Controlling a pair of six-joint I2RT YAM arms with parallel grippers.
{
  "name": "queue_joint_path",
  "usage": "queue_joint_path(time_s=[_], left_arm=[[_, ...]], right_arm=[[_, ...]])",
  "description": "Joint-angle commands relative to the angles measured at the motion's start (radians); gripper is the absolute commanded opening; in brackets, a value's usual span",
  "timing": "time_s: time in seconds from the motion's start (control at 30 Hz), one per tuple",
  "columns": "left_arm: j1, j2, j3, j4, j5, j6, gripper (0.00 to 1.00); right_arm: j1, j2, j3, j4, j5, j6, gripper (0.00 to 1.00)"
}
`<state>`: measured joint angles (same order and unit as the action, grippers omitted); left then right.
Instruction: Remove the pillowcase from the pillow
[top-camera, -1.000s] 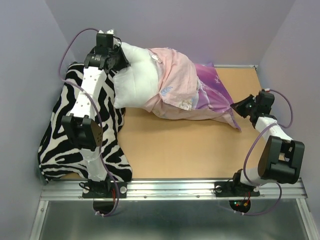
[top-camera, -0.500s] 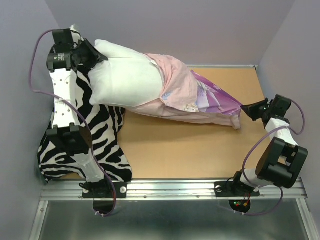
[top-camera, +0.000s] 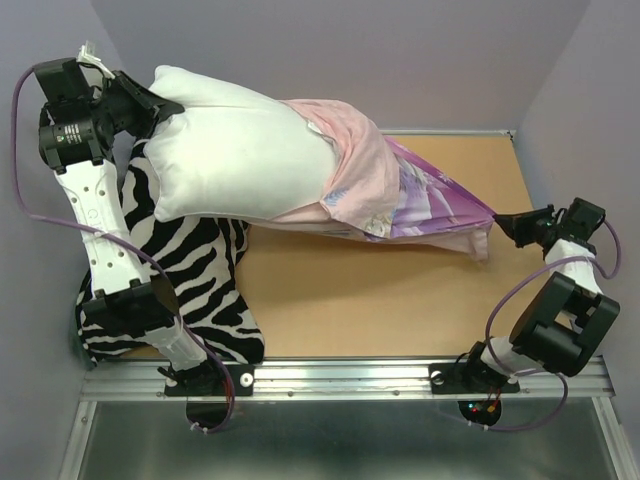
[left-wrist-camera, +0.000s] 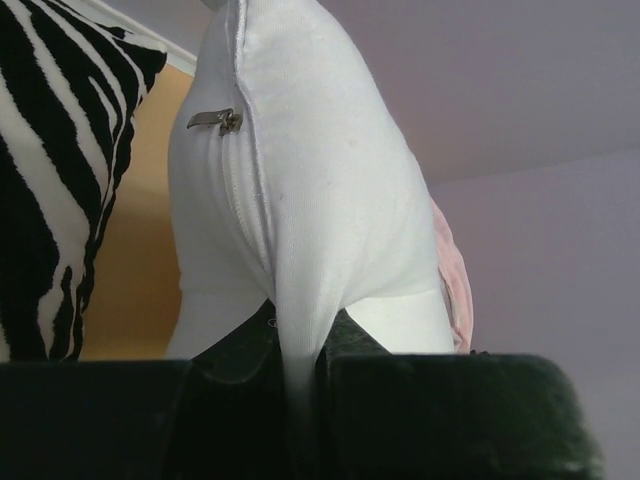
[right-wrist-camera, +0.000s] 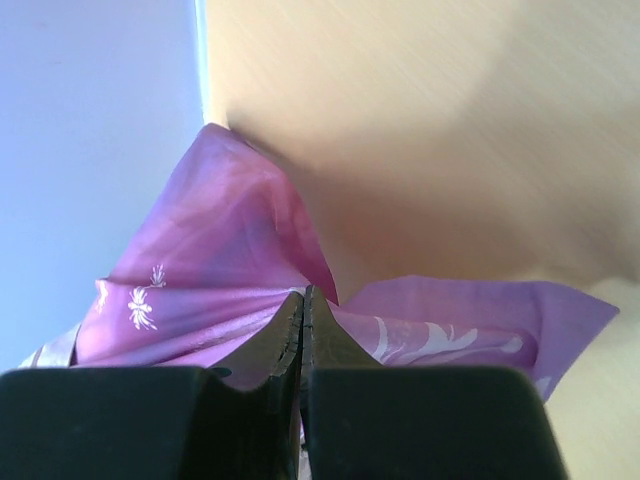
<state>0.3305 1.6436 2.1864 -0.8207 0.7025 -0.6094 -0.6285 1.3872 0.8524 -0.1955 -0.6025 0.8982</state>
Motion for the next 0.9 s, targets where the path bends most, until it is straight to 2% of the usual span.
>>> queue_joint_path(time_s=[0.0,0.13,0.17,0.2,0.23,0.27,0.3,0.33,0.37,0.43,0.57,0.67,0.7,0.77,0.8,0.87], left_arm=[[0.151,-0.090,0.029,0.426,-0.203,-0.035,0.00],[0.110,-0.103,0.006,0.442,-0.187,-0.024,0.00],[0.057,-0.105,0.004,0.442,-0.190,0.000,0.00],[0.024,-0.113,0.001,0.424,-0.233,0.014,0.00],[-0.011,-0.119,-0.026,0.423,-0.262,0.025,0.00],[-0.092,-0.134,-0.049,0.428,-0.318,0.046,0.00],[-0.125,-0.140,-0.069,0.430,-0.346,0.053,0.00],[-0.157,-0.151,-0.123,0.431,-0.369,0.053,0.00],[-0.185,-0.162,-0.155,0.442,-0.392,0.062,0.00],[-0.252,-0.205,-0.262,0.483,-0.472,0.053,0.00],[-0.327,-0.275,-0.393,0.551,-0.567,0.010,0.00],[-0.421,-0.292,-0.425,0.571,-0.665,-0.010,0.00],[-0.436,-0.297,-0.428,0.575,-0.695,-0.021,0.00],[-0.481,-0.298,-0.430,0.578,-0.736,-0.032,0.00],[-0.495,-0.298,-0.430,0.581,-0.762,-0.036,0.00],[-0.547,-0.298,-0.427,0.581,-0.794,-0.044,0.00]], right_arm=[[-0.128,0.029,0.071,0.068,0.342,-0.065,0.01],[-0.073,0.015,0.077,0.068,0.363,-0.106,0.01],[-0.030,0.016,0.094,0.067,0.388,-0.131,0.01],[0.080,0.021,0.127,0.051,0.414,-0.183,0.01],[0.137,0.027,0.152,0.038,0.428,-0.208,0.03],[0.238,0.030,0.175,0.018,0.464,-0.240,0.11],[0.277,0.013,0.178,0.016,0.472,-0.249,0.21],[0.315,0.001,0.177,0.019,0.468,-0.257,0.45],[0.349,-0.011,0.180,0.021,0.484,-0.266,0.55],[0.436,-0.046,0.203,0.019,0.474,-0.303,0.67],[0.533,-0.126,0.258,0.010,0.382,-0.325,0.74],[0.694,-0.171,0.318,0.013,0.360,-0.320,0.74],[0.820,-0.174,0.336,0.013,0.388,-0.320,0.74],[0.959,-0.174,0.365,0.013,0.505,-0.320,0.74],[1.075,-0.163,0.372,0.014,0.544,-0.306,0.74],[1.168,-0.148,0.369,0.028,0.651,-0.282,0.74]])
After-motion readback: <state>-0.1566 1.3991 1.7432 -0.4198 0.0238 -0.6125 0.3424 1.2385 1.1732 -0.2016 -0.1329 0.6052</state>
